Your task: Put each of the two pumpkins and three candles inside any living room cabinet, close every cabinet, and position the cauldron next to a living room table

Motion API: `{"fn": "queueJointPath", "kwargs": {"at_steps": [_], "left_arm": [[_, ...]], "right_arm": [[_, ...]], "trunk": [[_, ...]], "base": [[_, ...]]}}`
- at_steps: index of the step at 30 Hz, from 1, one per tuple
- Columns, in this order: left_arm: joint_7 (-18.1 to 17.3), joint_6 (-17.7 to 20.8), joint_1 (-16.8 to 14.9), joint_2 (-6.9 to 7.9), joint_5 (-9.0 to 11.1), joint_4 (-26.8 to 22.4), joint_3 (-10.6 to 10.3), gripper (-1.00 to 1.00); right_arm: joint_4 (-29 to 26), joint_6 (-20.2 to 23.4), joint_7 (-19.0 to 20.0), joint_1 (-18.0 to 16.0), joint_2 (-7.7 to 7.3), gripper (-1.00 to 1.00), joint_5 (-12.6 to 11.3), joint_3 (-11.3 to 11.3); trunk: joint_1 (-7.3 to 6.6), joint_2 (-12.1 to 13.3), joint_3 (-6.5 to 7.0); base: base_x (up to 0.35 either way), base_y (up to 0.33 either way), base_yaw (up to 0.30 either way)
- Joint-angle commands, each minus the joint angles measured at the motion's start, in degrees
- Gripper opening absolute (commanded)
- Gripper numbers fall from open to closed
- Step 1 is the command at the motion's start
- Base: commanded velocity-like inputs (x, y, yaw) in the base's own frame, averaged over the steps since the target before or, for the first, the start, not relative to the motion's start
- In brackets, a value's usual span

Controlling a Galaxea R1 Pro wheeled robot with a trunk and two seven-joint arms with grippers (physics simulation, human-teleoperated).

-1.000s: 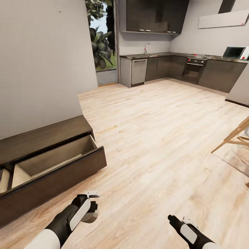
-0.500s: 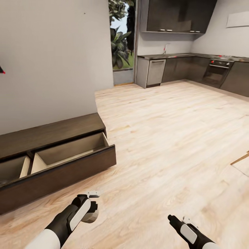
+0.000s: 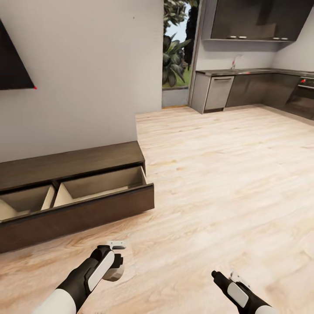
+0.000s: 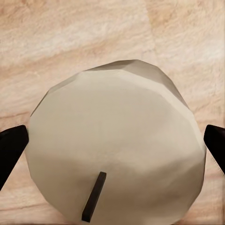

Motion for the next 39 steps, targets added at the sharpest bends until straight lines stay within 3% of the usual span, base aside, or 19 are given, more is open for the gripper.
{"fn": "queueJointPath", "kwargs": {"at_steps": [1,16,39], "left_arm": [[0.6,0.1,-0.1,0.07,0.6,-0.1,-0.3,-1.00],[0.6,0.0,-0.1,-0.33,0.1,-0.1,-0.2,-1.00],[0.6,-1.0,-0.1,-0.41,-0.1,-0.1,-0.3,-1.00]], "right_arm": [[-0.2,0.3,-0.4,0.0,-0.05,1.00,-0.4,0.5],[-0.3,0.3,-0.1,0.0,-0.05,1.00,-0.4,0.5],[-0.3,0.3,0.3,0.0,-0.05,1.00,-0.4,0.4]], "trunk": [[0.00,0.0,-0.05],[0.00,0.0,-0.05],[0.00,0.0,-0.05]], "base": [[0.084,-0.219,0.292],[0.114,-0.202,0.292],[0.191,-0.117,0.292]]}}
